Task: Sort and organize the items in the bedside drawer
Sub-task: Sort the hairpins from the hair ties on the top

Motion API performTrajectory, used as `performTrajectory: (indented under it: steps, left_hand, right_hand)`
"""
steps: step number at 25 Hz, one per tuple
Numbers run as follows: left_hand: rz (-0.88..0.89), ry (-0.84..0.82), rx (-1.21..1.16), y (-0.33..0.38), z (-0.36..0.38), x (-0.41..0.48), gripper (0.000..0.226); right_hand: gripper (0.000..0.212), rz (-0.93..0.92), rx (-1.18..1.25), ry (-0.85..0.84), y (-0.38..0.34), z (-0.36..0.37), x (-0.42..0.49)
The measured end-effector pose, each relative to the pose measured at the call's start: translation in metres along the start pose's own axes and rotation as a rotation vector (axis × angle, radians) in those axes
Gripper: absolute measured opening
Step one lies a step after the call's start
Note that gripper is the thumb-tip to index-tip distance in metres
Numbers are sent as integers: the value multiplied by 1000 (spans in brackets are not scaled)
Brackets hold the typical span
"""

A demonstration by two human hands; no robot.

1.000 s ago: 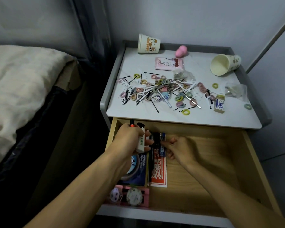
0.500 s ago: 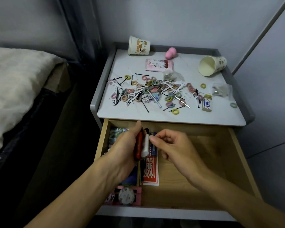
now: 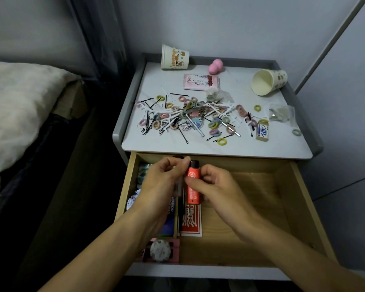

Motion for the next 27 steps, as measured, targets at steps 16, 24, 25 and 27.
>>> performTrajectory:
  steps: [16, 24, 25, 27]
  left_hand:
    - [2, -5, 243, 0, 1, -2, 26]
    - [78, 84, 309, 8, -5, 1, 17]
    - [88, 111, 307, 10, -5, 0, 18]
    - [102, 143, 294, 12, -6, 1, 21]
  right_hand:
    - [21, 74, 172, -74, 16, -2, 8]
    - [17, 235, 176, -224, 36, -22, 25]
    - [10, 259, 42, -159, 45, -24, 29]
    - [7, 312, -131, -37, 65, -25, 43]
Point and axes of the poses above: each hand's wrist, its own x-axis towards the middle knuckle, its own z-axis out of the palm, y = z × x, the point moved 3 cm from there along x, towards the middle knuckle, and after that the axes turned 15 degrees about -x, right-handed, at the moved point
